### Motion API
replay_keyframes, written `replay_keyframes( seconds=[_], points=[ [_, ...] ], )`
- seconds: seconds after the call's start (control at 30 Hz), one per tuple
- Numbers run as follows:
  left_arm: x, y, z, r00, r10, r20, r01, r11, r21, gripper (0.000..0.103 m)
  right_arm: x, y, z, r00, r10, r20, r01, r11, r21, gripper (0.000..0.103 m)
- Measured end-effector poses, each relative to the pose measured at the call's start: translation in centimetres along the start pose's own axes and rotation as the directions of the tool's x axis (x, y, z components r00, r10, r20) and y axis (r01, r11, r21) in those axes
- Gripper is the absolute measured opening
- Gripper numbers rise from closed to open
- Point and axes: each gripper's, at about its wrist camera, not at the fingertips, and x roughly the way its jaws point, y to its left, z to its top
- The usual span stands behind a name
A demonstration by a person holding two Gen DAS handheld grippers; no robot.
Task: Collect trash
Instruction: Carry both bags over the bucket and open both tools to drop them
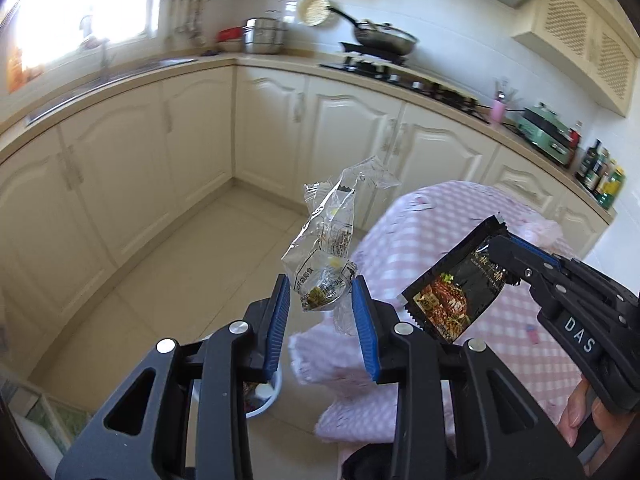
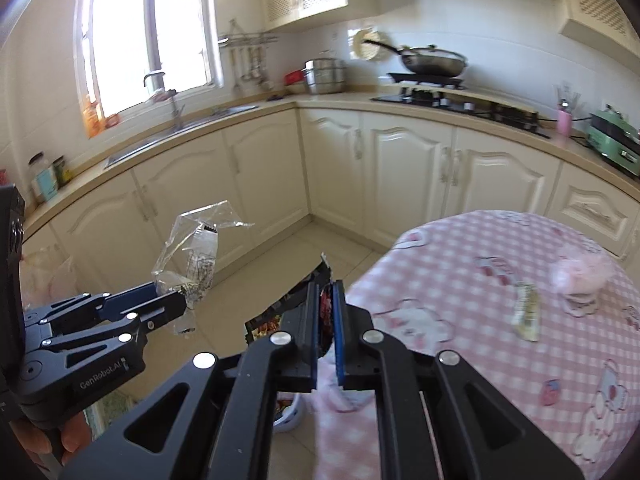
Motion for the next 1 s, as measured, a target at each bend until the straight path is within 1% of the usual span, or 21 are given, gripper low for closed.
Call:
replay_keyframes(
  seconds=[0.17, 0.23, 0.3, 0.37, 0.53, 0.63, 0.67, 0.7, 0.73, 0.77, 0.8, 0.9, 1.0],
  points=[
    [1.2, 4.4, -1.5, 0.997, 0.066, -0.044, -0.069, 0.996, -0.063, 0.03, 3.6, 4.5, -1.1, 0.997, 0.057, -0.056, -0.059, 0.998, -0.033, 0.006],
    [2.0, 5.8, -2.1, 0.993, 0.094, -0.067, -0.099, 0.992, -0.076, 0.03, 5.1, 5.9, -1.7, 0.995, 0.064, -0.078, -0.068, 0.997, -0.045, 0.006],
    [3.5, 7.3, -2.8, 0.986, 0.127, -0.104, -0.136, 0.987, -0.088, 0.03, 6.5, 6.8, -2.1, 0.995, 0.051, -0.09, -0.057, 0.996, -0.062, 0.006],
    [4.4, 8.4, -3.5, 0.981, 0.144, -0.128, -0.157, 0.983, -0.098, 0.03, 8.1, 7.5, -2.6, 0.992, 0.052, -0.112, -0.06, 0.996, -0.067, 0.006],
    [7.3, 10.4, -4.4, 0.973, 0.14, -0.185, -0.165, 0.978, -0.125, 0.03, 11.5, 8.5, -3.3, 0.987, 0.051, -0.156, -0.061, 0.996, -0.064, 0.006],
    [8.8, 11.2, -4.6, 0.968, 0.13, -0.214, -0.162, 0.976, -0.143, 0.033, 13.0, 8.5, -3.6, 0.986, 0.04, -0.163, -0.05, 0.997, -0.059, 0.006],
    [9.3, 11.5, -4.8, 0.967, 0.115, -0.228, -0.152, 0.977, -0.152, 0.035, 13.5, 8.4, -3.6, 0.985, 0.038, -0.166, -0.048, 0.997, -0.054, 0.006],
    [9.8, 11.7, -4.9, 0.965, 0.109, -0.24, -0.149, 0.976, -0.159, 0.047, 13.9, 8.4, -3.6, 0.985, 0.036, -0.167, -0.045, 0.998, -0.052, 0.006],
    [10.2, 12.0, -4.8, 0.963, 0.115, -0.244, -0.159, 0.973, -0.167, 0.053, 14.3, 8.4, -3.6, 0.985, 0.035, -0.17, -0.045, 0.998, -0.051, 0.006],
    [10.4, 12.2, -4.9, 0.962, 0.132, -0.238, -0.176, 0.968, -0.176, 0.064, 14.7, 8.4, -3.6, 0.984, 0.035, -0.174, -0.044, 0.998, -0.05, 0.006],
    [10.5, 12.5, -4.9, 0.962, 0.14, -0.235, -0.185, 0.966, -0.182, 0.069, 14.9, 8.4, -3.6, 0.984, 0.035, -0.176, -0.044, 0.998, -0.05, 0.006],
    [10.7, 12.9, -5.0, 0.96, 0.135, -0.244, -0.187, 0.962, -0.2, 0.071, 15.4, 8.5, -3.6, 0.982, 0.035, -0.183, -0.045, 0.998, -0.05, 0.006],
    [10.7, 13.3, -5.2, 0.959, 0.146, -0.244, -0.198, 0.959, -0.204, 0.073, 15.9, 8.8, -3.6, 0.982, 0.039, -0.187, -0.05, 0.997, -0.053, 0.006]
  ],
)
